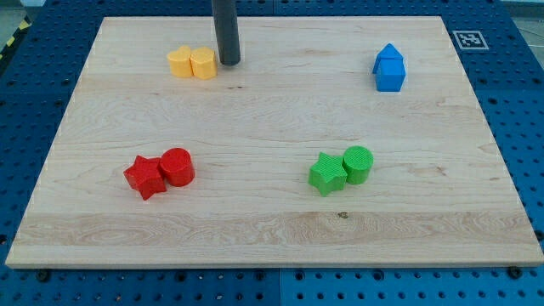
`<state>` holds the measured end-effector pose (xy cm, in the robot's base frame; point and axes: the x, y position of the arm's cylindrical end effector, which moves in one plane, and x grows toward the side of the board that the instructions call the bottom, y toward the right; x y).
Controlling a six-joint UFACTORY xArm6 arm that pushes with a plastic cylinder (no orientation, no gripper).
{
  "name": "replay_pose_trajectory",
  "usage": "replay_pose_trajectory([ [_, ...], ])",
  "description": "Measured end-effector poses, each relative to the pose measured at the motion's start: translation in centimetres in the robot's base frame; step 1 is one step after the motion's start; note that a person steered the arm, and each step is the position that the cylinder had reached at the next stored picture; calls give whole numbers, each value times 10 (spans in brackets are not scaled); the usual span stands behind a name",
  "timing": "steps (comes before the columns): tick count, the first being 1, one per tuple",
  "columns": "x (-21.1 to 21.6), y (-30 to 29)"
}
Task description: Point your arm bottom left of blue cube
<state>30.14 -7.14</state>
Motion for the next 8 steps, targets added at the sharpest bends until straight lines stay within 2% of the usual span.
replay_pose_trajectory([
  [3, 14, 26],
  [6, 55, 99],
  [8, 57, 102],
])
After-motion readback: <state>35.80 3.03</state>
